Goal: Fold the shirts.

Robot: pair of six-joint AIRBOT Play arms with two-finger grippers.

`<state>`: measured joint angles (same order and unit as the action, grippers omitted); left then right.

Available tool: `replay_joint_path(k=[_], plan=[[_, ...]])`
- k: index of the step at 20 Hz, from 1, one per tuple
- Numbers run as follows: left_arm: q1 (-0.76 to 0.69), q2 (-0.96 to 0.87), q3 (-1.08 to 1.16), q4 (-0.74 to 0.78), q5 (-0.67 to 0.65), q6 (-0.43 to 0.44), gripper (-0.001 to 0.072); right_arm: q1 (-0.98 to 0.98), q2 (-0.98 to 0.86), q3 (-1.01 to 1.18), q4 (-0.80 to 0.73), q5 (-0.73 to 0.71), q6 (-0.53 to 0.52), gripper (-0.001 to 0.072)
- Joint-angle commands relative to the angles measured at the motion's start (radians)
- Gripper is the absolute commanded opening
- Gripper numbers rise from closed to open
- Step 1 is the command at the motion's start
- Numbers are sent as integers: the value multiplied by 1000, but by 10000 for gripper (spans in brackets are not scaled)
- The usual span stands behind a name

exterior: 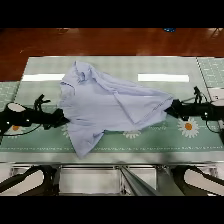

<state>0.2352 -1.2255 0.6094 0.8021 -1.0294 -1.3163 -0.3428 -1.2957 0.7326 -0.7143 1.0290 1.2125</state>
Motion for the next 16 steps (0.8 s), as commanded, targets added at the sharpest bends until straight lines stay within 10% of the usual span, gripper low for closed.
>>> replay_joint_path(k=[1, 9, 16], plan=[[16, 40, 206, -122, -73, 27, 17, 64, 17, 260, 75, 94, 1, 28], [67, 108, 1141, -145, -72, -47, 17, 72, 152, 1177, -228, 148, 222, 28], [157, 264, 1449, 65, -166, -91, 17, 72, 468, 1277, -466, 245, 258, 28]])
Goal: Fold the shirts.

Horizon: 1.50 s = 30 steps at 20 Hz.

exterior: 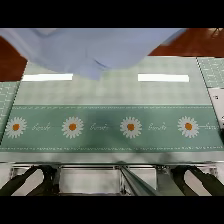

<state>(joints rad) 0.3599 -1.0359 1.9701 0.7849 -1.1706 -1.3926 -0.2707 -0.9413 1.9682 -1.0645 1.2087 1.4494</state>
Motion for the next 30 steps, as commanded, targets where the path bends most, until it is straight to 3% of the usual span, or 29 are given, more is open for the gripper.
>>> replay_joint_path(k=[1, 5, 10, 13, 16, 22, 27, 30], plan=[[32, 117, 88, 99, -41, -14, 17, 0, 145, 42, -128, 98, 21, 28], [-9, 269, 85, 251, -61, -16, 17, 0, 244, 40, -182, 229, 37, 28], [-328, 372, -3, 589, -157, -52, 17, 0, 319, -4, -238, 347, 67, 28], [-412, 372, -153, 755, -219, -93, 17, 0, 330, -123, -225, 388, 70, 28], [-408, 333, -364, 775, -195, -119, 17, 0, 325, -342, -223, 355, 68, 28], [-408, 74, -702, 749, 124, -266, 18, 1, 116, -735, -24, 55, -39, 28], [-408, -330, -634, 623, 380, -272, 17, 1, -295, -710, 111, -174, -132, 28], [-408, -577, -447, 609, 383, -312, 17, 1, -565, -543, 153, -229, -139, 28]])
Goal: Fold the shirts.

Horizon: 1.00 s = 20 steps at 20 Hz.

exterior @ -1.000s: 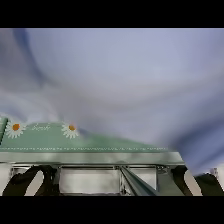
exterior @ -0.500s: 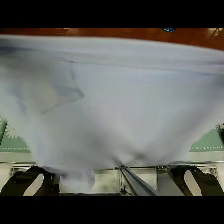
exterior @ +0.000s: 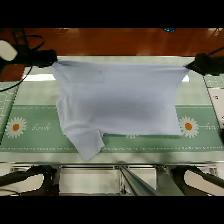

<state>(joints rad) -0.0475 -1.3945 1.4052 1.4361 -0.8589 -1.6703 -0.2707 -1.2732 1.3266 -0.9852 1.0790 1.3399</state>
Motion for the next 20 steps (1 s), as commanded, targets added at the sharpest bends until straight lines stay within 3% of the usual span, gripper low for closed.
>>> replay_joint_path(k=[1, 5, 9, 13, 16, 20], plan=[[-1, -292, 190, -42, 56, -50, 17, 1, -317, 171, 90, -97, -28, 28], [-1, -479, 385, -126, -34, -60, 17, 1, -542, 362, 116, -83, 37, 28], [14, -493, 397, -191, -109, -22, 18, -11, -592, 369, 113, -5, 35, 28], [64, -469, 411, -192, -444, 105, 17, -65, -562, 369, 110, 151, 1, 29], [78, -469, 365, -192, -646, 168, 17, -68, -557, 359, -53, 293, 13, 29], [51, -469, 215, -206, -594, 167, 17, -42, -557, 248, -108, 276, 22, 29]])
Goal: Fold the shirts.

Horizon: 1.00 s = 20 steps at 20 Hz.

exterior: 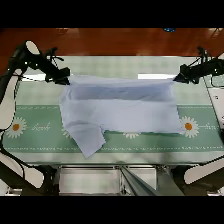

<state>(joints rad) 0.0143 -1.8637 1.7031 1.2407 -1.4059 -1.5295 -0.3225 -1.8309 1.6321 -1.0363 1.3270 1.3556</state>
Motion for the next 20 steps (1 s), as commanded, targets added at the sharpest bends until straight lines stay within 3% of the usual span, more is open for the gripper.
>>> replay_joint_path(k=[1, 3, 4, 5, 6, 12, 16, 18, 20], plan=[[-20, 0, -110, -11, -40, 26, 18, 20, 0, -86, -55, 11, 6, 29], [-27, 0, -135, -11, -51, 26, 18, 32, -1, -121, -55, -7, 12, 30], [-26, 1, -133, -11, -72, 26, 48, 31, 0, -121, -60, -8, 35, 119], [-20, 2, -130, -11, -110, 26, 275, 27, 4, -113, -62, 1, 61, 406], [-12, 4, -124, 0, -159, 31, 501, 17, 13, -95, -69, 25, 71, 408], [99, 206, -161, 27, -196, 26, 509, -136, 250, -125, -171, 83, 117, 407], [269, 481, -495, 8, -58, 52, 509, -221, 502, -533, -159, -108, 105, 406], [387, 608, -736, -111, -23, 118, 509, -232, 626, -774, -47, -213, 51, 406], [504, 702, -945, -337, -21, 246, 509, -230, 751, -954, 123, -258, -20, 407]])
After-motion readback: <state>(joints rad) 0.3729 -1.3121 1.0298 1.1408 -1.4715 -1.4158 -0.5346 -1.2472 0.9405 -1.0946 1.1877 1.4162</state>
